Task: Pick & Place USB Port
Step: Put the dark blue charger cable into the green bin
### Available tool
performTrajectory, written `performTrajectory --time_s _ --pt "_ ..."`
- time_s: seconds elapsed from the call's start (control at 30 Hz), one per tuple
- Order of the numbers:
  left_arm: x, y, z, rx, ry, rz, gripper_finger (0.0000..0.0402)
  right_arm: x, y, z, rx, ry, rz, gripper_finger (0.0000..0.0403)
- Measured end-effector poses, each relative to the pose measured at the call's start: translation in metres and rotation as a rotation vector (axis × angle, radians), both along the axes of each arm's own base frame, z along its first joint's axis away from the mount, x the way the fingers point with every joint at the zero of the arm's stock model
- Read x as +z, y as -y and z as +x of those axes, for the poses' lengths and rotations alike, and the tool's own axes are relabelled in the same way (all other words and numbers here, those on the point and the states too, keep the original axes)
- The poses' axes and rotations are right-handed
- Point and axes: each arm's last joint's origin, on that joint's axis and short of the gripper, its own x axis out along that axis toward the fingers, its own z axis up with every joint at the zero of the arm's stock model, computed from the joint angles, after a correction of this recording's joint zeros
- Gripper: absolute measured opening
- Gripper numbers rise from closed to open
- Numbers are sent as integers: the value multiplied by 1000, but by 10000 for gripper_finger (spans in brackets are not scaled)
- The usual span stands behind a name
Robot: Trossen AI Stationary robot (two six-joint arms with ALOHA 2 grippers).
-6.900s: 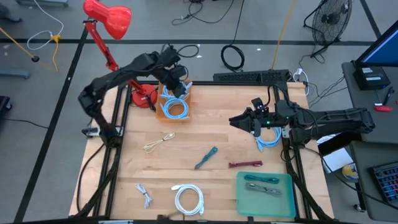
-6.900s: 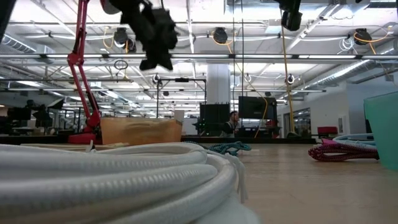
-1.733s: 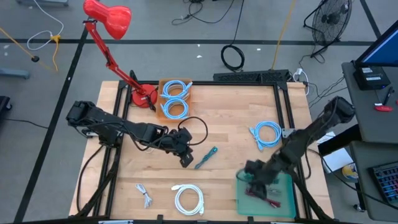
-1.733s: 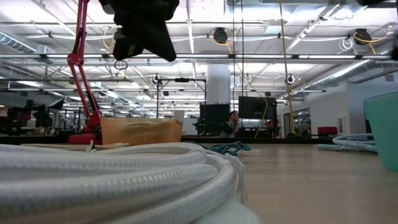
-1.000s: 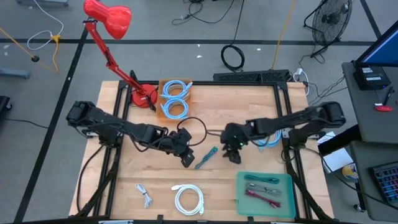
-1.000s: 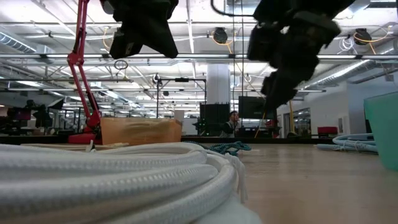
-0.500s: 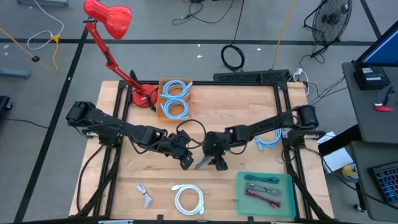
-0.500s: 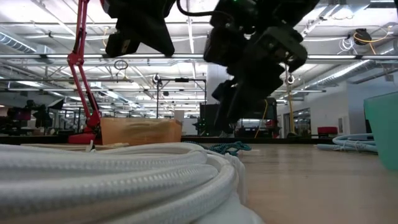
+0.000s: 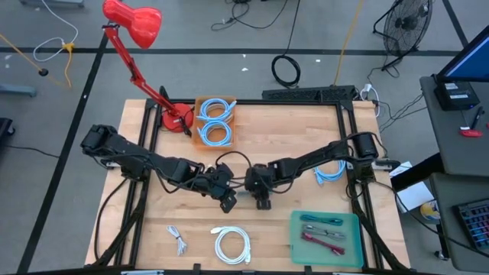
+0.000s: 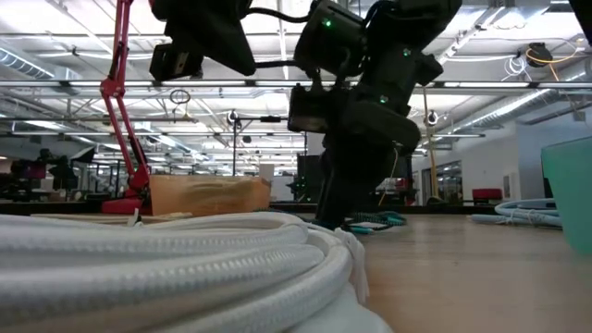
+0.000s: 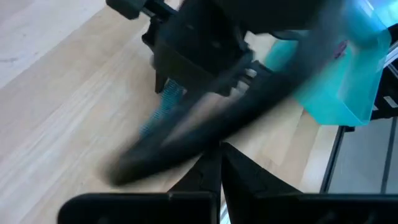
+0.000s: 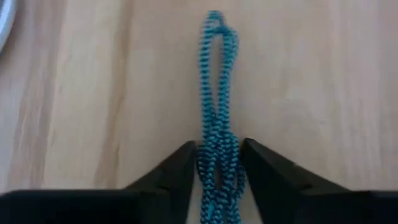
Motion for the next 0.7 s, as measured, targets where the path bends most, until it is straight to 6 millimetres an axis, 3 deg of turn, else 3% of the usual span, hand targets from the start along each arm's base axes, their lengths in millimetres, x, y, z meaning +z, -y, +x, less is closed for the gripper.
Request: performTrajectory --time_s 0.17,0.3,0.53,0.7 --pt "0 0 0 3 1 4 10 28 2 -2 -82 -15 10 28" --pt "0 0 0 -6 3 17 10 81 3 -7 -197 4 -2 31" --pt "0 -1 0 -25 5 44 10 164 -22 -69 -316 -30 94 26" --pt "0 -1 0 -30 2 50 10 193 -61 -124 -334 -96 151 26"
